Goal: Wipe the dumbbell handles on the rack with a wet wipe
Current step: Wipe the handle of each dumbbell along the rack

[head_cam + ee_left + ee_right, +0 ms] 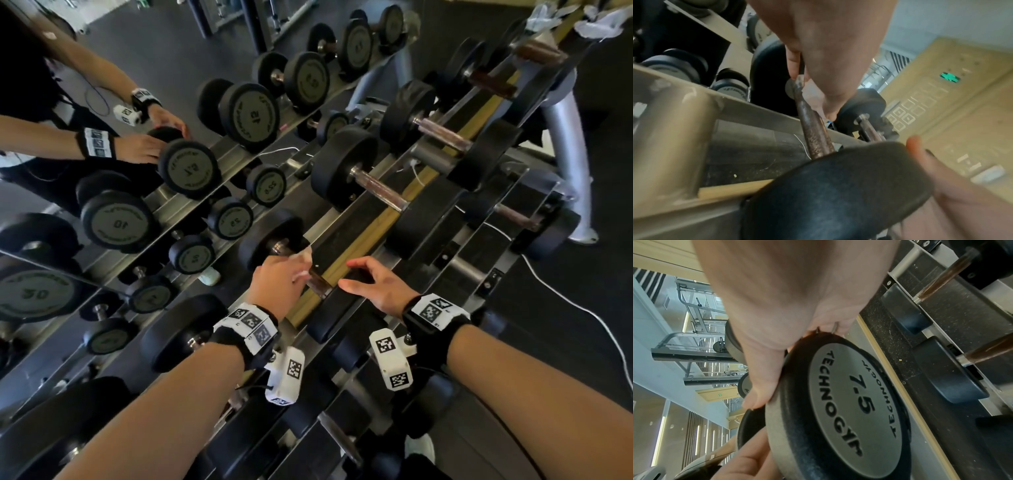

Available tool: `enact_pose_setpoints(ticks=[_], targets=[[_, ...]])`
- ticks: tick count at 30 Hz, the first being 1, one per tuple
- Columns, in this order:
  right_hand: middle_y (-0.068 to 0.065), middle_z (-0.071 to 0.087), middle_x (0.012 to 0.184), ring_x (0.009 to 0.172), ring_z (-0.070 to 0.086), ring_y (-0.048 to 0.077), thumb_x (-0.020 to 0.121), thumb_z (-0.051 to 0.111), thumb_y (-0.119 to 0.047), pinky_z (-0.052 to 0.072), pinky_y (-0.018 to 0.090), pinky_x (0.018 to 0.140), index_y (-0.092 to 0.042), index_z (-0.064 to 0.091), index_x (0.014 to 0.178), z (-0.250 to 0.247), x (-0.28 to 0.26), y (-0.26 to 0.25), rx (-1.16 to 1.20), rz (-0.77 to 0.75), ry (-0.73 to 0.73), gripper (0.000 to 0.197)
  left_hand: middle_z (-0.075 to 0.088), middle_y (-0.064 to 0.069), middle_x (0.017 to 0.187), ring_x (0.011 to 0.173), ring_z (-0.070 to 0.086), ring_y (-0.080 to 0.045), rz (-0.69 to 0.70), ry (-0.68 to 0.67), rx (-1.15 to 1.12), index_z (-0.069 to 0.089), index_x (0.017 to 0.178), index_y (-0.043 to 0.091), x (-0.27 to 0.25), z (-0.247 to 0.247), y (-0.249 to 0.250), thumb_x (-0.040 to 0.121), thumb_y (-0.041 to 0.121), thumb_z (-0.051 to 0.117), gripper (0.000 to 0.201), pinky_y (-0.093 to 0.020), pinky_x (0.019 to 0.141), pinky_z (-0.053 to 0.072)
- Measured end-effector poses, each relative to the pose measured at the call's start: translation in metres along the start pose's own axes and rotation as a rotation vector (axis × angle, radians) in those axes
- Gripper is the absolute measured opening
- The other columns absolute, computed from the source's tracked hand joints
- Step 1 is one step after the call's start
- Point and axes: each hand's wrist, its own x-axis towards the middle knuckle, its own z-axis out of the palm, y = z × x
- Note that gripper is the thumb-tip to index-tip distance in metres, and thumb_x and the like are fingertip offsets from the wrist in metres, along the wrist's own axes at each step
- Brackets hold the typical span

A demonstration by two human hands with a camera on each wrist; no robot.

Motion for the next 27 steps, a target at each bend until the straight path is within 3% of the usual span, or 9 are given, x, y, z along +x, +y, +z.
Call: enact_pose_setpoints(ticks=[3,6,10,14,16,19,22,25,27], targets=[[-0.012,0.060,0.121,0.115,0.055,0.006,0.069,0.076,-0.061,0.043,0.033,0.105,-0.041,0.054,0.123,-0.001,-0.001,-0.001,-0.007,-0.001,-0.004,0.061,0.058,0.013,0.134,0.134,0.041,-0.021,0.209,-0.032,0.245,0.056,0.130,0.037,-0.003,0.001,-0.005,0.095,0.032,0.054,0.036,-0.044,0.110,0.024],[-0.010,0.060,0.123,0.118,0.055,0.010,0.078,0.076,-0.052,0.043,0.031,0.101,-0.037,0.053,0.126,-0.001,-0.003,-0.004,0.001,-0.007,-0.017,0.055,0.057,0.013,0.136,0.136,0.039,-0.018,0.229,-0.053,0.330,0.050,0.135,0.041,-0.003,-0.003,-0.011,0.097,0.038,0.049,0.039,-0.040,0.110,0.021],[-0.006,0.060,0.123,0.117,0.056,0.012,0.081,0.075,-0.048,0.045,0.038,0.106,-0.033,0.052,0.127,-0.001,-0.005,-0.006,0.005,-0.018,-0.031,0.054,0.064,0.013,0.119,0.123,0.046,-0.018,0.106,0.007,0.294,0.050,0.132,0.050,0.002,-0.015,-0.020,0.098,0.040,0.046,0.036,-0.040,0.096,0.031],[-0.007,0.061,0.122,0.116,0.056,0.012,0.072,0.075,-0.059,0.044,0.040,0.108,-0.036,0.054,0.125,0.001,-0.004,-0.004,0.010,-0.017,-0.016,0.062,0.058,-0.010,0.102,0.099,0.056,-0.031,-0.046,-0.024,0.124,0.052,0.134,0.040,0.003,-0.014,-0.010,0.101,0.034,0.044,0.035,-0.045,0.092,0.045],[-0.006,0.062,0.121,0.115,0.058,0.012,0.063,0.075,-0.065,0.045,0.042,0.107,-0.038,0.056,0.122,0.003,-0.005,-0.003,0.031,-0.014,0.005,0.068,0.054,-0.009,0.106,0.095,0.058,-0.029,0.015,-0.129,0.069,0.053,0.131,0.038,-0.003,-0.005,-0.001,0.101,0.034,0.041,0.033,-0.042,0.091,0.049],[-0.006,0.064,0.119,0.114,0.060,0.013,0.060,0.076,-0.066,0.046,0.043,0.107,-0.040,0.057,0.118,0.005,-0.004,-0.002,0.062,-0.013,0.012,0.065,0.059,-0.001,0.123,0.101,0.057,-0.022,0.176,-0.264,0.047,0.046,0.136,0.047,-0.011,0.003,0.003,0.100,0.037,0.039,0.038,-0.037,0.090,0.049],[-0.007,0.063,0.120,0.114,0.059,0.012,0.061,0.075,-0.068,0.046,0.042,0.107,-0.042,0.056,0.118,0.002,-0.005,-0.003,0.043,-0.009,-0.011,0.065,0.063,0.000,0.130,0.105,0.064,-0.023,0.071,-0.216,0.084,0.042,0.138,0.052,-0.001,-0.009,-0.011,0.102,0.040,0.040,0.038,-0.040,0.092,0.053],[-0.006,0.062,0.120,0.115,0.058,0.013,0.063,0.074,-0.066,0.045,0.043,0.107,-0.040,0.054,0.121,0.001,-0.005,-0.003,0.037,-0.012,-0.022,0.067,0.059,0.000,0.137,0.119,0.060,-0.027,-0.072,-0.152,-0.089,0.051,0.139,0.040,0.014,-0.021,-0.021,0.103,0.029,0.046,0.038,-0.040,0.102,0.048],[-0.005,0.062,0.121,0.116,0.058,0.015,0.067,0.075,-0.064,0.045,0.044,0.107,-0.039,0.054,0.122,0.001,-0.004,-0.001,0.046,-0.014,-0.026,0.064,0.058,0.000,0.135,0.097,0.069,-0.029,-0.149,-0.199,-0.265,0.052,0.138,0.038,0.014,-0.020,-0.015,0.102,0.028,0.048,0.038,-0.037,0.084,0.058]])
